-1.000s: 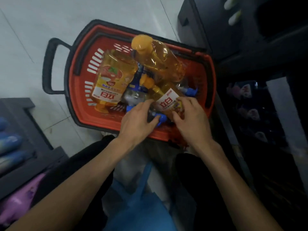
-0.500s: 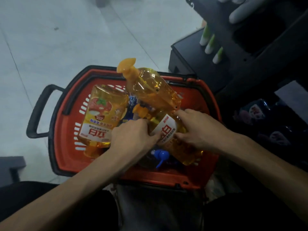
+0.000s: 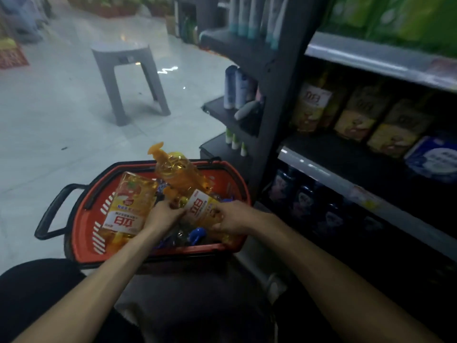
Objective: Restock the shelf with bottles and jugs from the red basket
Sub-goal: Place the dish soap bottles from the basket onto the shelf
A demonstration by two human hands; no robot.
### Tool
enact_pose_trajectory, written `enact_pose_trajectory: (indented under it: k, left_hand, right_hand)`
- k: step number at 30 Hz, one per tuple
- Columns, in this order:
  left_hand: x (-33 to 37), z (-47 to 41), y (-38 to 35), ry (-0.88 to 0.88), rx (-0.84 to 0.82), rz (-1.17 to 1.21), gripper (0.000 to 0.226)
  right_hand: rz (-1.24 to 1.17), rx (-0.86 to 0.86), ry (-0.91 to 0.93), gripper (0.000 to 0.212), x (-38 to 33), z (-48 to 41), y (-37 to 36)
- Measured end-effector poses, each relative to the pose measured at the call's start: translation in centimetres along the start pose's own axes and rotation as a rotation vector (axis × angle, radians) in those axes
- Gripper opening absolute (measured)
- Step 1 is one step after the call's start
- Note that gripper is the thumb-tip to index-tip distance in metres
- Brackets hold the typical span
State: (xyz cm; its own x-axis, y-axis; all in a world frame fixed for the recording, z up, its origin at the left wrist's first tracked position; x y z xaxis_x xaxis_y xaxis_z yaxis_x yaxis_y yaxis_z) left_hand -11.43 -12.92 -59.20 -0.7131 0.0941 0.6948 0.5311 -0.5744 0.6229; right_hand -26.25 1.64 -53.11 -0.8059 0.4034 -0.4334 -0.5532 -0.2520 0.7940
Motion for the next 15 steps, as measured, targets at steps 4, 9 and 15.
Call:
enact_pose_trajectory:
  k: [4, 9, 15]
  left_hand:
    - [-0.8, 1.4, -0.3, 0.025, -0.073, 0.077, 0.011]
    - [1.1, 2.7, 0.4, -0.043, -0.093, 0.120, 0.024]
    - [2.1, 2.6, -0.2, -0.146, -0.043, 0.067, 0.037]
  right_hand:
    - [0.074, 0.125, -0.039, 0.036, 0.4, 3.3, 1.5]
    - [0.134, 0.174, -0.047, 0.025, 0.4, 3.7, 4.9]
    - [0.201, 0.161, -0.025, 0.031, 2.2, 1.8, 5.8]
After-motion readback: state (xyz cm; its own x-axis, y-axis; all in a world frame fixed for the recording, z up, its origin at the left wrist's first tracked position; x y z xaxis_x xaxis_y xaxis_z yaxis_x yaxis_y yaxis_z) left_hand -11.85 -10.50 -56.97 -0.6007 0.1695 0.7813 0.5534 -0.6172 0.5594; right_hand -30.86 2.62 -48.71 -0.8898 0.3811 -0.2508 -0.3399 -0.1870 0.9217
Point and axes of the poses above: each hand's wrist, its own z-axis away from the middle knuckle, its own y-axis out of the back of the hand, x = y × z, the point moved 4 cm from there along -z, towards the middle knuckle, and after that the axes turned 1 degree about -z, right-handed, at the moved point
